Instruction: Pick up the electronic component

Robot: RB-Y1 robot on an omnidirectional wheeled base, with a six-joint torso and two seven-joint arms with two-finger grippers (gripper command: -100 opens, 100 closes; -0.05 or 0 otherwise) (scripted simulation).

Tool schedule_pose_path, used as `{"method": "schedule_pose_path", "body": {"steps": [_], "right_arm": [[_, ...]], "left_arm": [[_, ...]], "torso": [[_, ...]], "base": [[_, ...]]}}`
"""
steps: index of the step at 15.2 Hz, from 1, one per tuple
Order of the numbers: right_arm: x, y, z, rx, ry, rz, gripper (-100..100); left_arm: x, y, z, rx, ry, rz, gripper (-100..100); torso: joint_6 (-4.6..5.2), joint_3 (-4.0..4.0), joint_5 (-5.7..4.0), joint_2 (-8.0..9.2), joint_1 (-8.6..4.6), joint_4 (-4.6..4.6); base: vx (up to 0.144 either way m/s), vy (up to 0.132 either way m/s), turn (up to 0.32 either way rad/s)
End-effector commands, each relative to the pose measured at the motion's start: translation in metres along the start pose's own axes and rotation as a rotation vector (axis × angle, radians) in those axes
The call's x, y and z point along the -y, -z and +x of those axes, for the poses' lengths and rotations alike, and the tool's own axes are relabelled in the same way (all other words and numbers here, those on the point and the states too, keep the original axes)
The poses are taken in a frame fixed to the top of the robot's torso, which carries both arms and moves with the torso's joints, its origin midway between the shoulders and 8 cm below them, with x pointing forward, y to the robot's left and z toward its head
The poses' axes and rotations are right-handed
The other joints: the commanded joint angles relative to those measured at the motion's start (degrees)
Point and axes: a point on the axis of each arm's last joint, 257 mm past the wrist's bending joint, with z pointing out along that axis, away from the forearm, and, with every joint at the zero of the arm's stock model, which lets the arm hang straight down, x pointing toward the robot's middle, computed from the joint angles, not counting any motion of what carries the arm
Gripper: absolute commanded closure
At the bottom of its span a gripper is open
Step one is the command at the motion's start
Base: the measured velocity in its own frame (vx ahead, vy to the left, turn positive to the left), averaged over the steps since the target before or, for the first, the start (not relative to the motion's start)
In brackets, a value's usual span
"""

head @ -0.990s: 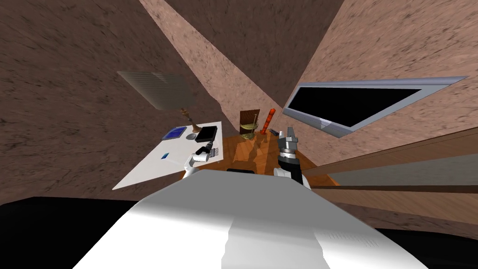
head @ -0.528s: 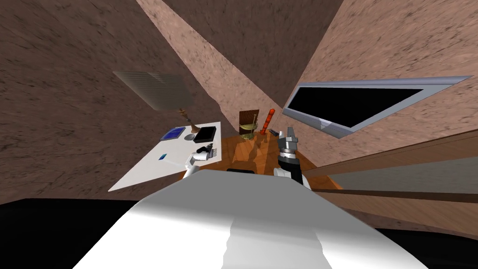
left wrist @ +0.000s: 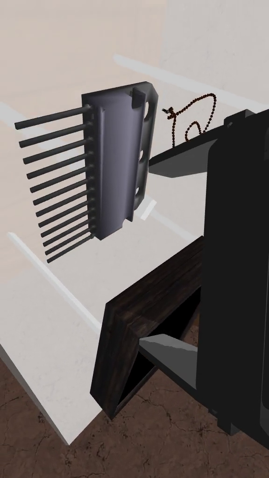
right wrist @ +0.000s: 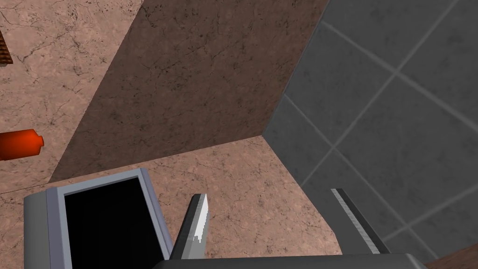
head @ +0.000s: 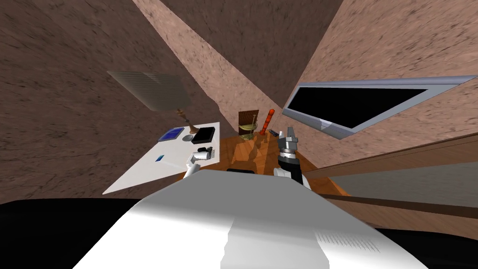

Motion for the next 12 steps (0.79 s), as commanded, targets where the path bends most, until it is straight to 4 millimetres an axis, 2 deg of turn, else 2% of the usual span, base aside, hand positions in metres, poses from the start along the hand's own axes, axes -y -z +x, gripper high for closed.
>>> {"method": "schedule_pose_path", "body": {"steps": [1, 2, 5, 7, 8, 9, 12], "right_arm": [[0.0, 0.0, 0.0, 0.0, 0.0, 0.0, 0], [0.0, 0.0, 0.0, 0.0, 0.0, 0.0, 0], [0.0, 0.0, 0.0, 0.0, 0.0, 0.0, 0], [0.0, 0.0, 0.0, 0.0, 0.0, 0.0, 0], [0.0, 0.0, 0.0, 0.0, 0.0, 0.0, 0], [0.0, 0.0, 0.0, 0.0, 0.0, 0.0, 0], [0.0, 0.0, 0.0, 0.0, 0.0, 0.0, 0]], "left_arm": [[-0.013, -0.003, 0.004, -0.016, 0.0, -0.055, -100], [-0.013, -0.003, 0.004, -0.016, 0.0, -0.055, -100], [-0.037, -0.008, 0.01, -0.048, 0.002, -0.151, -100], [-0.042, -0.007, 0.012, -0.055, 0.002, -0.17, -100], [-0.053, -0.008, 0.016, -0.073, 0.004, -0.217, -100], [-0.055, -0.008, 0.016, -0.075, 0.004, -0.223, -100], [-0.076, -0.008, 0.025, -0.113, 0.007, -0.311, -100]], "torso": [[0.0, 0.0, 0.0, 0.0, 0.0, 0.0], [0.0, 0.0, 0.0, -0.01, 0.0, 0.0], [-0.01, 0.0, 0.0, 0.0, 0.03, 0.0], [0.0, -0.03, 0.01, -0.05, 0.03, -0.01], [0.0, -0.02, 0.01, -0.03, 0.04, -0.01], [0.0, -0.02, 0.01, -0.03, 0.04, -0.01], [0.0, -0.03, 0.01, -0.06, 0.05, -0.01]], "base": [[0.047, -0.034, 0.003], [0.033, -0.024, 0.003], [0.048, -0.025, 0.005], [0.056, -0.022, 0.003], [0.048, -0.023, 0.004], [0.047, -0.021, 0.006], [0.064, -0.02, 0.007]]}}
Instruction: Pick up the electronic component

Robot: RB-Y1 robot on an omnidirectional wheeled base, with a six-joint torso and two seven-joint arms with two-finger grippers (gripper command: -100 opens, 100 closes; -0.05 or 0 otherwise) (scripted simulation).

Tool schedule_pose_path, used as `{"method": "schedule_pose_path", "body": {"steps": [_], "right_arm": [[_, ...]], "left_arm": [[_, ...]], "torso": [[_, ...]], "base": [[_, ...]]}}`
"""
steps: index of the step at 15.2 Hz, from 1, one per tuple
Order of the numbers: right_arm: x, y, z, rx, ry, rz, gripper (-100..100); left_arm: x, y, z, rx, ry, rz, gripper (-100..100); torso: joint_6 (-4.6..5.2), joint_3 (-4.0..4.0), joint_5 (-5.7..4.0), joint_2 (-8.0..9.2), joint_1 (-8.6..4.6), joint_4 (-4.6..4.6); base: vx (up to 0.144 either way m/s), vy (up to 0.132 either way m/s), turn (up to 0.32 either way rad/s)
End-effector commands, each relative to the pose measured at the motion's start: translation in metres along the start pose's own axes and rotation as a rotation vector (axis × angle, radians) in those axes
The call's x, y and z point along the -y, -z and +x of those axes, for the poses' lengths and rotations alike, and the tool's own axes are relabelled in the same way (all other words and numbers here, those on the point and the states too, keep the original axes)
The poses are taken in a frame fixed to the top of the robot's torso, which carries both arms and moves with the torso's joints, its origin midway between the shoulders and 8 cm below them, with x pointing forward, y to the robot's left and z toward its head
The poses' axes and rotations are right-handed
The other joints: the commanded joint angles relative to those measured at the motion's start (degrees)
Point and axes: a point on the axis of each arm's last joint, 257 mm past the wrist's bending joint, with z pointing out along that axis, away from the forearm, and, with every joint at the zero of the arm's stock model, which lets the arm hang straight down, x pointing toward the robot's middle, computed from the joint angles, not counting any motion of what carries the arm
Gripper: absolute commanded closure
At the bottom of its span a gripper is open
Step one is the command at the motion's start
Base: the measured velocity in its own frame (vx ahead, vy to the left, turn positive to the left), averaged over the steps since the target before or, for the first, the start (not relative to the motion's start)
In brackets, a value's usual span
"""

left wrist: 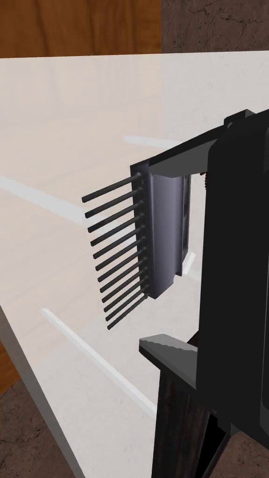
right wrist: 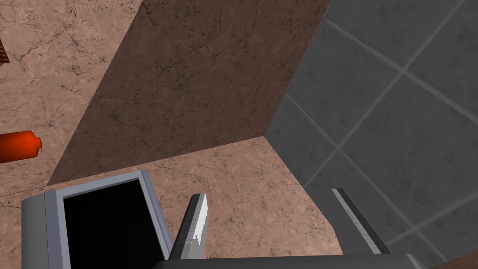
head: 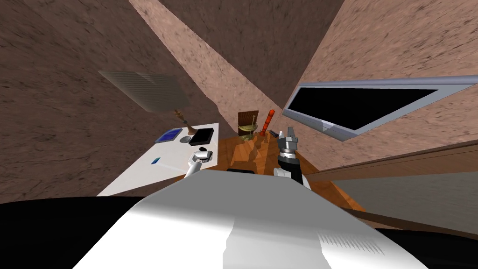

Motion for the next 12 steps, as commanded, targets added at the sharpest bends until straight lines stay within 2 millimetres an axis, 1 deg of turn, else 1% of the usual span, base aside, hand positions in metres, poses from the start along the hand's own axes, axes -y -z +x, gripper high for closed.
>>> {"method": "schedule_pose_path", "body": {"steps": [1, 2, 3, 4, 5, 6, 7, 9, 10, 12], "right_arm": [[0.0, 0.0, 0.0, 0.0, 0.0, 0.0, 0], [0.0, 0.0, 0.0, 0.0, 0.0, 0.0, 0], [0.0, 0.0, 0.0, 0.0, 0.0, 0.0, 0], [0.0, 0.0, 0.0, 0.0, 0.0, 0.0, 0], [0.0, 0.0, 0.0, 0.0, 0.0, 0.0, 0], [0.0, 0.0, 0.0, 0.0, 0.0, 0.0, 0], [0.0, 0.0, 0.0, 0.0, 0.0, 0.0, 0], [0.0, 0.0, 0.0, 0.0, 0.0, 0.0, 0], [0.0, 0.0, 0.0, 0.0, 0.0, 0.0, 0], [0.0, 0.0, 0.0, 0.0, 0.0, 0.0, 0]], "left_arm": [[-0.012, -0.003, 0.004, -0.02, 0.0, -0.046, -100], [-0.021, -0.005, 0.008, -0.038, 0.001, -0.084, -100], [-0.022, -0.005, 0.008, -0.04, 0.001, -0.089, -100], [-0.03, -0.006, 0.013, -0.058, 0.002, -0.125, -100], [-0.031, -0.006, 0.013, -0.059, 0.002, -0.127, -100], [-0.038, -0.007, 0.017, -0.076, 0.002, -0.16, -100], [-0.039, -0.007, 0.017, -0.076, 0.002, -0.162, -100], [-0.051, -0.007, 0.025, -0.106, 0.003, -0.217, -100], [-0.051, -0.007, 0.025, -0.106, 0.003, -0.217, -100], [-0.059, -0.007, 0.031, -0.127, 0.003, -0.253, -100]], "torso": [[0.0, 0.0, 0.0, 0.0, 0.0, 0.0], [0.0, -0.01, 0.0, -0.01, 0.02, -0.01], [0.0, -0.01, 0.01, -0.01, 0.05, -0.01], [-0.01, 0.0, 0.01, 0.01, 0.06, 0.0], [0.0, 0.0, 0.02, 0.01, 0.09, 0.0], [0.0, 0.01, 0.02, 0.02, 0.11, 0.0], [-0.01, 0.01, 0.02, 0.02, 0.12, 0.0], [0.0, 0.02, 0.03, 0.04, 0.13, 0.01], [-0.01, 0.01, 0.03, 0.02, 0.14, 0.0], [-0.01, 0.02, 0.03, 0.05, 0.15, 0.01]], "base": [[0.072, -0.013, 0.007], [0.069, -0.008, 0.007], [0.059, -0.006, 0.006], [0.063, 0.002, 0.008], [0.059, 0.007, 0.005], [0.059, 0.007, 0.005], [0.054, 0.009, 0.006], [0.06, 0.012, 0.007], [0.059, 0.012, 0.007], [0.051, 0.013, 0.008]]}}
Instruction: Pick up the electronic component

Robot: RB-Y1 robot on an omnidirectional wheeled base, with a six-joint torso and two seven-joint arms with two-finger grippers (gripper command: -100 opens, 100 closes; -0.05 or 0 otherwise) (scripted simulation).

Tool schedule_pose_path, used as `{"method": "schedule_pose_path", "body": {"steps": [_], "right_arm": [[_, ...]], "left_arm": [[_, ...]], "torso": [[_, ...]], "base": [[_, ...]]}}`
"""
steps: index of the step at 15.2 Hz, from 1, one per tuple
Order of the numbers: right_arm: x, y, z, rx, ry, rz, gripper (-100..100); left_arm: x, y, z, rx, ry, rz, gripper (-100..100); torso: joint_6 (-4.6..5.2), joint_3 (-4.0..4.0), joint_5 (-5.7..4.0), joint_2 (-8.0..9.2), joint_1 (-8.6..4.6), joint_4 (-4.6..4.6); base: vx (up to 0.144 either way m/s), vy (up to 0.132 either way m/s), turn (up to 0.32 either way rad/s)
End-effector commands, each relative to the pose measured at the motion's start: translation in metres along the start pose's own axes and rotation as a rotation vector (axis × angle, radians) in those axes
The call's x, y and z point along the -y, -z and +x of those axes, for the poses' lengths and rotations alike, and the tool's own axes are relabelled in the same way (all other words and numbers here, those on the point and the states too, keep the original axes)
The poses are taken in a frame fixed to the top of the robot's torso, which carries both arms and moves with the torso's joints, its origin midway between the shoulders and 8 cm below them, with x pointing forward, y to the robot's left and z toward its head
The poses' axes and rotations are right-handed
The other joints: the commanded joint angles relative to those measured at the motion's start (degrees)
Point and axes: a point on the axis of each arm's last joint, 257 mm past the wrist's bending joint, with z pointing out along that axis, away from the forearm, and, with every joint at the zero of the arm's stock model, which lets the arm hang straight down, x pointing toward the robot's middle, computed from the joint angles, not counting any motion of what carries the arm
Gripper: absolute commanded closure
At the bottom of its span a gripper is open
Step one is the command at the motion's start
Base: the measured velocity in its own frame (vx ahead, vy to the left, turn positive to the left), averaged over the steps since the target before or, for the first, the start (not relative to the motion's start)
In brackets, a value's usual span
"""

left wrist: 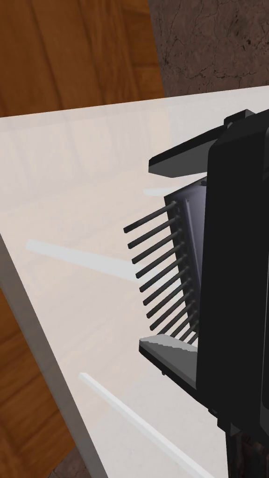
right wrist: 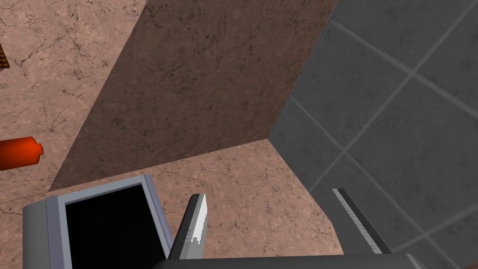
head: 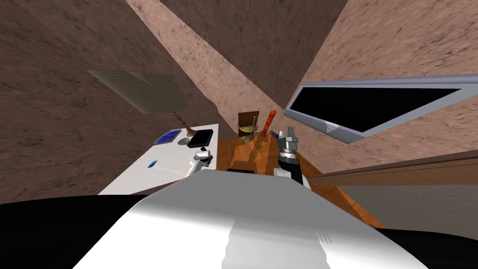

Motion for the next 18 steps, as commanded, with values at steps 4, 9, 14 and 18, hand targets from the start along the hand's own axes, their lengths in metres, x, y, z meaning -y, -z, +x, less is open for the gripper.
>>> {"method": "schedule_pose_path", "body": {"steps": [4, 9, 14, 18], "right_arm": [[0.0, 0.0, 0.0, 0.0, 0.0, 0.0, 0], [0.0, 0.0, 0.0, 0.0, 0.0, 0.0, 0], [0.0, 0.0, 0.0, 0.0, 0.0, 0.0, 0], [0.0, 0.0, 0.0, 0.0, 0.0, 0.0, 0]], "left_arm": [[-0.006, -0.009, 0.007, -0.01, 0.002, -0.018, -100], [-0.009, -0.018, 0.011, -0.01, 0.003, -0.018, -100], [-0.009, -0.018, 0.012, -0.011, 0.003, -0.016, 100], [-0.005, -0.005, 0.005, -0.01, 0.001, -0.019, 100]], "torso": [[0.0, 0.06, 0.0, 0.11, 0.0, 0.02], [0.0, 0.12, 0.02, 0.2, 0.07, 0.04], [-0.02, 0.11, 0.01, 0.2, 0.05, 0.04], [-0.03, 0.14, -0.03, 0.25, -0.07, 0.05]], "base": [[0.026, 0.014, -0.003], [0.006, 0.027, -0.008], [0.001, 0.002, -0.003], [-0.009, -0.026, 0.014]]}}
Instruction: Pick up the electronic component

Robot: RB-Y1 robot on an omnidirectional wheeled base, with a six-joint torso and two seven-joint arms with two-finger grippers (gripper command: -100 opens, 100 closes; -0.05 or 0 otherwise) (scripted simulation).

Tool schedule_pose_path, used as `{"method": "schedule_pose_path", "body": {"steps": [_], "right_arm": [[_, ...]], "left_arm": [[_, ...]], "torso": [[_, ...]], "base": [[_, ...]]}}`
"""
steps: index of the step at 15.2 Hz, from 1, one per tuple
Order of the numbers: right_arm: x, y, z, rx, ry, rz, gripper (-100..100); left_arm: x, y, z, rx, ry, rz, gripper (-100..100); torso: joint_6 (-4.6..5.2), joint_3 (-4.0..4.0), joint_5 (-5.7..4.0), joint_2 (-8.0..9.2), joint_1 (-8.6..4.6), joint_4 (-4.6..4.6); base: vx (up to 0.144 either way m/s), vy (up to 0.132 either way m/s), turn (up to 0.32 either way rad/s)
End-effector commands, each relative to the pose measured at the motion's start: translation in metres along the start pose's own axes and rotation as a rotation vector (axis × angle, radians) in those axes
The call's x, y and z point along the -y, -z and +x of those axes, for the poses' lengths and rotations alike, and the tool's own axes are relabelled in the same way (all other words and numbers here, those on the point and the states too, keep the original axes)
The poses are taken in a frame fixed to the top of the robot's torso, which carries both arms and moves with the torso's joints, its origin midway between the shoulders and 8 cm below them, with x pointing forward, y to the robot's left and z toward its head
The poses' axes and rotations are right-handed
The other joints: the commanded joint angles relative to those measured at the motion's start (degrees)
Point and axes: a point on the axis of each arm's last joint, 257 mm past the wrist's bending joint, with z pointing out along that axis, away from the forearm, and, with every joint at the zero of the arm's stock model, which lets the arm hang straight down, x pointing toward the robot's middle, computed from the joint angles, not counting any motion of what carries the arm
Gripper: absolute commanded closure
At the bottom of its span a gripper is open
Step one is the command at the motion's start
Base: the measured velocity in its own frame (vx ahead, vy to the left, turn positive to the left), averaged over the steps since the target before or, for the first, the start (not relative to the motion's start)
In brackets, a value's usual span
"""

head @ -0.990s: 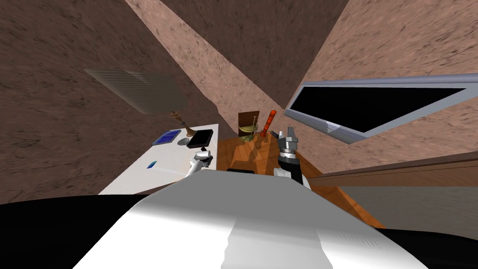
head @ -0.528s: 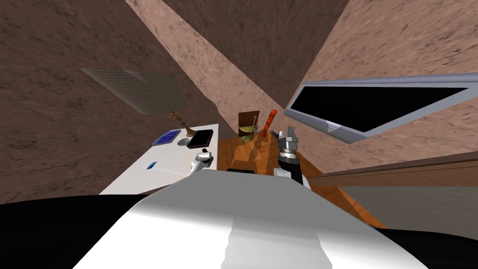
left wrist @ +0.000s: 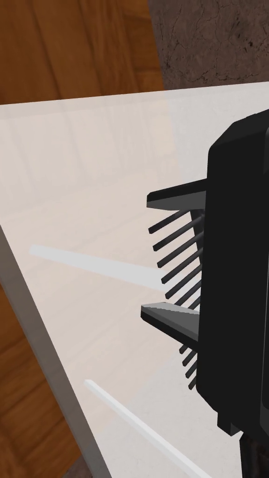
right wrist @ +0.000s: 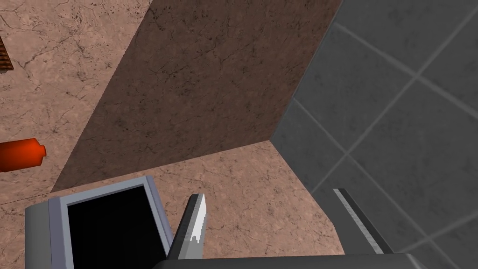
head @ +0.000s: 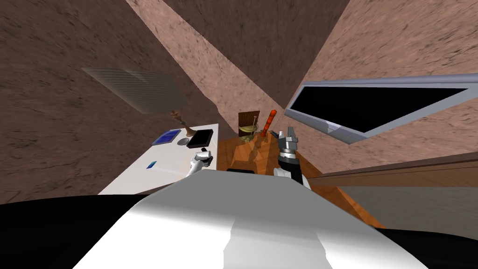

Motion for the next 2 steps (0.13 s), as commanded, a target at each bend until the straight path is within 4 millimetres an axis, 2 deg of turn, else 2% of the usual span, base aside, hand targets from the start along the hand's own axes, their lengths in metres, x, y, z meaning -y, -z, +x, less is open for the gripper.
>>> {"method": "schedule_pose_path", "body": {"steps": [1, 2], "right_arm": [[0.0, 0.0, 0.0, 0.0, 0.0, 0.0, 0], [0.0, 0.0, 0.0, 0.0, 0.0, 0.0, 0]], "left_arm": [[0.0012, 0.007, -0.0032, -0.002, -0.002, -0.004, 100], [0.0005, 0.0027, -0.0012, -0.001, 0.0, -0.001, 100]], "torso": [[0.0, 0.0, 0.0, 0.0, 0.0, 0.0], [0.0, 0.0, -0.01, -0.01, -0.01, 0.0]], "base": [[-0.006, -0.029, 0.007], [-0.004, -0.018, 0.005]]}}
